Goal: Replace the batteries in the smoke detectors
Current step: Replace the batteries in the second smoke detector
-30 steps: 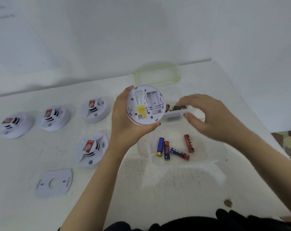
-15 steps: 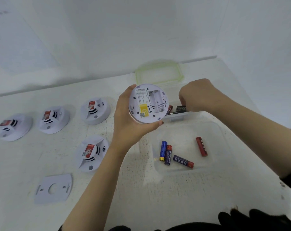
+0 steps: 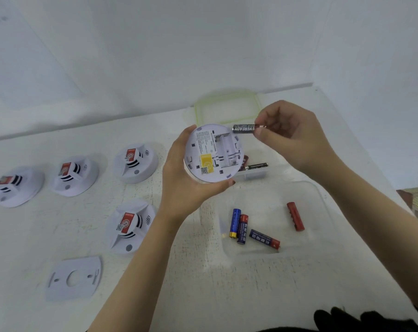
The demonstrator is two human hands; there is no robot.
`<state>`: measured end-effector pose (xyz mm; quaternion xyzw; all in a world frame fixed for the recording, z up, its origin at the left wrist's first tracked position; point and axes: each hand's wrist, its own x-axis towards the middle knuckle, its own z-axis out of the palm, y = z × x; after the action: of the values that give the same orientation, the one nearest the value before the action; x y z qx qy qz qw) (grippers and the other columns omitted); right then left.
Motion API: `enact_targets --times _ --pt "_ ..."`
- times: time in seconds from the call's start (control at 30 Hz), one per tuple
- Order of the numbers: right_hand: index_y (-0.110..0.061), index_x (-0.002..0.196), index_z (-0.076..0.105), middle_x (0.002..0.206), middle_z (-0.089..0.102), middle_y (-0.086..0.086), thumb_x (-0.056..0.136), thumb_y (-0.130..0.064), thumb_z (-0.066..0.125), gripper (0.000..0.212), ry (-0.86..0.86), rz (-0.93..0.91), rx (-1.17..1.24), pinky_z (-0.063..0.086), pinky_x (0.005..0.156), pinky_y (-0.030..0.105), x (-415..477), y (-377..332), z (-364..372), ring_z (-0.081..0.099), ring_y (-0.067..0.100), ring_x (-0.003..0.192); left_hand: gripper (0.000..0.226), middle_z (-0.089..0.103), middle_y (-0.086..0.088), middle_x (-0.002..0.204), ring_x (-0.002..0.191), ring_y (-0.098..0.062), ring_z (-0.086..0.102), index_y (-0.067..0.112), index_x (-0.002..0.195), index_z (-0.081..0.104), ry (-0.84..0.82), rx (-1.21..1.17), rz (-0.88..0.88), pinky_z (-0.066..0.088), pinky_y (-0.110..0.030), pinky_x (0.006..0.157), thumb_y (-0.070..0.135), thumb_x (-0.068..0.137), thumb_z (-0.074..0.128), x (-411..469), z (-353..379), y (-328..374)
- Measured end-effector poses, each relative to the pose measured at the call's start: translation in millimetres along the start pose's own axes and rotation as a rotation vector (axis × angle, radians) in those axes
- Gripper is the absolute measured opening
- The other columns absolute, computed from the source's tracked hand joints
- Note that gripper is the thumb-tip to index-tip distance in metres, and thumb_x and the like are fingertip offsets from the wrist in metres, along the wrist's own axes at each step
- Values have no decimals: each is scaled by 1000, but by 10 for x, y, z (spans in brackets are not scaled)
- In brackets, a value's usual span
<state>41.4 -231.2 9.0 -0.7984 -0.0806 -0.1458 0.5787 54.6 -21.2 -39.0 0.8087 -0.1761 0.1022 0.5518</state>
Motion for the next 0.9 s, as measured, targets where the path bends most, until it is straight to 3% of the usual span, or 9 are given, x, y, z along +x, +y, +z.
enact_targets --times 0.13,0.27,0.37,0.47,0.57,0.63,0.77,0.9 --pt "-20 93 68 77 66 -4 84 -13 64 12 59 -72 32 49 69 27 -15 -23 70 58 13 71 99 52 15 129 122 -5 51 17 135 42 2 3 16 48 -30 99 44 50 84 -22 3 29" --pt "-16 92 60 75 66 -9 82 -12 67 13 22 -107 -53 45 63 19 -29 -63 149 57 9 64 91 54 26 121 116 0 55 29 129 42 -1 -7 30 48 -21 93 42 50 85 -38 15 97" --pt "-15 89 62 76 63 -12 82 -15 65 8 -22 -209 -229 43 63 18 -25 -82 168 56 8 66 85 59 26 115 110 -2 59 35 124 44 2 -2 28 49 -18 88 36 51 87 -45 23 138" --pt "-18 90 65 78 64 -8 83 -19 64 8 -53 -289 -368 42 67 19 -7 -73 175 53 10 72 86 62 20 112 106 -3 62 27 124 49 11 13 27 51 -18 85 23 50 93 -60 28 158" --pt "-18 96 68 105 62 0 82 -19 65 14 -20 -357 -449 40 80 19 -10 -38 202 53 12 92 81 65 17 107 101 -2 63 19 121 53 23 45 52 50 -14 81 14 51 94 -68 51 205" --pt "-20 101 66 120 58 1 84 -17 64 17 -31 -305 -379 46 84 23 -28 -54 216 56 11 103 80 63 26 106 100 4 62 24 119 52 38 37 72 47 -9 80 9 51 94 -66 61 230" --pt "-21 104 60 105 66 -1 89 -11 59 18 -85 -178 -180 57 67 25 -88 -85 227 67 8 85 85 62 25 106 101 5 61 22 122 52 52 50 77 46 -8 81 15 49 96 -77 59 232" --pt "-16 95 60 104 67 3 89 -9 58 10 -58 -169 -123 55 57 18 -137 -46 242 65 7 90 89 62 19 113 105 0 61 21 126 50 49 37 59 48 -12 85 25 49 94 -114 67 228"
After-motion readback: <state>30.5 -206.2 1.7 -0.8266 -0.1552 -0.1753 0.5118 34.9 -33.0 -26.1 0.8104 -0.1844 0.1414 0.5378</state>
